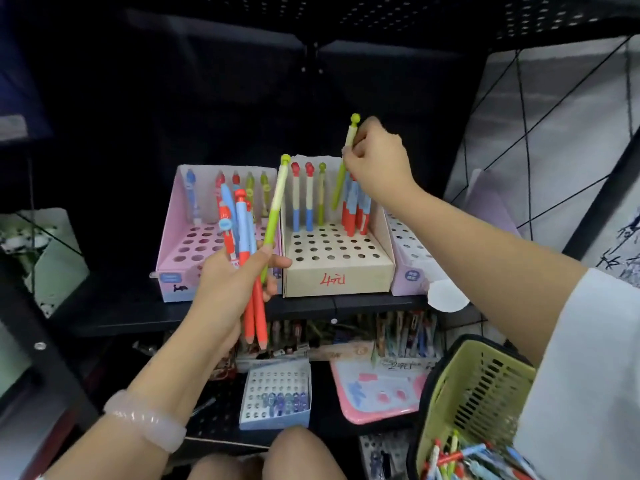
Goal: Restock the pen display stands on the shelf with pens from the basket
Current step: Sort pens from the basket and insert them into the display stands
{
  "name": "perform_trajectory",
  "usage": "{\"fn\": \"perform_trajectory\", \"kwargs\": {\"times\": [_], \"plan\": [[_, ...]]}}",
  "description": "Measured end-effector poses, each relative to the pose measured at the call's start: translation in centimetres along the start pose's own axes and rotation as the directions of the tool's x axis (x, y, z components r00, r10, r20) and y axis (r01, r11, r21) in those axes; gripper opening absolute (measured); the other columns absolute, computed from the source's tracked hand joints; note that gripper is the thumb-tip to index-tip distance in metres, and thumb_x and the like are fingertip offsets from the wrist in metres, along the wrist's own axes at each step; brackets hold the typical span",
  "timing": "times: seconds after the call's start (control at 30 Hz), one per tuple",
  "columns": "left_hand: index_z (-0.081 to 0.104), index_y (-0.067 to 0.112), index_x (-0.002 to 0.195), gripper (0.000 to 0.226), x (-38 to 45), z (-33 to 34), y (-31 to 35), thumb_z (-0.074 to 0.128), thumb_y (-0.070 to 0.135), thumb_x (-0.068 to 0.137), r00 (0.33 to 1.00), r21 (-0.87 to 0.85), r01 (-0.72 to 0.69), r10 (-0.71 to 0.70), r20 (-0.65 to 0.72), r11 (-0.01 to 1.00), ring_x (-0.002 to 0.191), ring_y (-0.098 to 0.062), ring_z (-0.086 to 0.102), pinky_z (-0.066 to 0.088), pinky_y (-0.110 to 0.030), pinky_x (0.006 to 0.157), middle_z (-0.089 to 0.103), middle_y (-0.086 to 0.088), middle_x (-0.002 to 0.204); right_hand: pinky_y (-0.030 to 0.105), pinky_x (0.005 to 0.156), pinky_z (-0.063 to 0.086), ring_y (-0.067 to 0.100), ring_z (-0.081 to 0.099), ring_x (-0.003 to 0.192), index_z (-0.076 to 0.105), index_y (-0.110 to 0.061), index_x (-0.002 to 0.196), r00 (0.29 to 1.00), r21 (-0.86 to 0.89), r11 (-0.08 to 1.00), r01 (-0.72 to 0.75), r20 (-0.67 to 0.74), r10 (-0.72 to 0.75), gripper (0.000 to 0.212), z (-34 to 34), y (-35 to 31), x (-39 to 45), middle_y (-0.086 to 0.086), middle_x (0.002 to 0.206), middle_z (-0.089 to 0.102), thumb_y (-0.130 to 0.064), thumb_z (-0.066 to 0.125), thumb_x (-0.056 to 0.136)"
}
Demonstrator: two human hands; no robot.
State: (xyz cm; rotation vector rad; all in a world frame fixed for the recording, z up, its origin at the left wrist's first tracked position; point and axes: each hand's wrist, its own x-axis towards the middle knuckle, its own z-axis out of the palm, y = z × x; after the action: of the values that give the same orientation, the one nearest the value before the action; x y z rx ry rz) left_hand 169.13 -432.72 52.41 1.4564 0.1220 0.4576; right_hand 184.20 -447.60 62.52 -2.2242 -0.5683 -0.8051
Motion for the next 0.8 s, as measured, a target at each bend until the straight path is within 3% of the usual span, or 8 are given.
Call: {"fn": "perform_trajectory", "kwargs": {"times": [0.13, 0.2, 0.3, 0.5, 0.7, 0.8], "plan": [[0.06, 0.001, 0.096, 0.02, 0.6, 0.0, -0.1, 0.052, 0.018, 0.094, 1.0, -0.003, 0.014, -0.014, 0.006, 1.0, 0.04, -0.006, 0.048, 0.043, -0.02, 0.04, 0.067, 0.004, 0.058, 0.028, 0.057, 0.044, 0.022, 0.059, 0.072, 0.048, -0.007, 0.096, 0.996, -0.056, 0.998, -0.019, 0.086, 0.024, 0.014, 0.9, 0.9, 1.3, 0.002, 0.075, 0.058, -0.018, 0.054, 0.09], [0.059, 0.003, 0.096, 0.015, 0.9, 0.0, -0.2, 0.052, 0.017, 0.094, 1.0, -0.028, 0.016, -0.015, 0.011, 0.999, 0.04, -0.006, 0.048, 0.044, -0.02, 0.04, 0.069, 0.002, 0.062, 0.032, 0.064, 0.048, 0.025, 0.061, 0.075, 0.05, -0.003, 0.099, 0.991, -0.06, 0.997, -0.038, 0.124, 0.045, 0.017, 1.2, 1.4, 1.6, 0.004, 0.076, 0.059, -0.017, 0.054, 0.091], [0.057, -0.004, 0.103, 0.023, 1.1, 0.1, -0.5, 0.051, 0.017, 0.094, 0.999, -0.023, 0.033, -0.032, 0.025, 0.999, 0.038, -0.005, 0.047, 0.04, -0.019, 0.036, 0.063, 0.005, 0.051, 0.033, 0.073, 0.047, 0.027, 0.062, 0.079, 0.052, -0.002, 0.1, 0.985, -0.093, 0.995, -0.035, 0.164, 0.05, 0.019, 1.6, 1.8, 1.8, 0.005, 0.076, 0.061, -0.019, 0.054, 0.09], [0.059, -0.006, 0.101, 0.026, 1.3, 0.4, -0.9, 0.052, 0.018, 0.093, 0.998, -0.041, 0.046, -0.045, 0.035, 0.998, 0.038, -0.005, 0.048, 0.039, -0.019, 0.036, 0.064, 0.005, 0.053, 0.043, 0.093, 0.044, 0.024, 0.06, 0.09, 0.049, -0.013, 0.093, 0.967, -0.138, 0.988, -0.061, 0.239, 0.093, 0.014, 1.9, 2.0, 2.2, 0.006, 0.089, 0.067, -0.024, 0.056, 0.089], [0.059, -0.006, 0.101, 0.026, 1.0, 0.5, -0.8, 0.053, 0.018, 0.093, 0.998, -0.05, 0.051, -0.048, 0.047, 0.997, 0.038, -0.006, 0.047, 0.039, -0.019, 0.036, 0.064, 0.005, 0.053, 0.043, 0.094, 0.043, 0.023, 0.058, 0.095, 0.049, -0.016, 0.091, 0.948, -0.204, 0.977, -0.063, 0.293, 0.122, 0.014, 1.8, 1.9, 2.6, 0.001, 0.091, 0.063, -0.026, 0.058, 0.086], [0.059, -0.004, 0.099, 0.023, 0.8, 0.6, -0.6, 0.053, 0.017, 0.093, 0.998, -0.058, 0.052, -0.049, 0.045, 0.997, 0.038, -0.006, 0.047, 0.039, -0.019, 0.035, 0.066, 0.002, 0.056, 0.042, 0.091, 0.048, 0.021, 0.06, 0.094, 0.05, -0.016, 0.101, 0.926, -0.135, 0.984, -0.113, 0.346, 0.153, 0.024, 1.8, 1.8, 2.9, 0.0, 0.092, 0.062, -0.026, 0.062, 0.083]]}}
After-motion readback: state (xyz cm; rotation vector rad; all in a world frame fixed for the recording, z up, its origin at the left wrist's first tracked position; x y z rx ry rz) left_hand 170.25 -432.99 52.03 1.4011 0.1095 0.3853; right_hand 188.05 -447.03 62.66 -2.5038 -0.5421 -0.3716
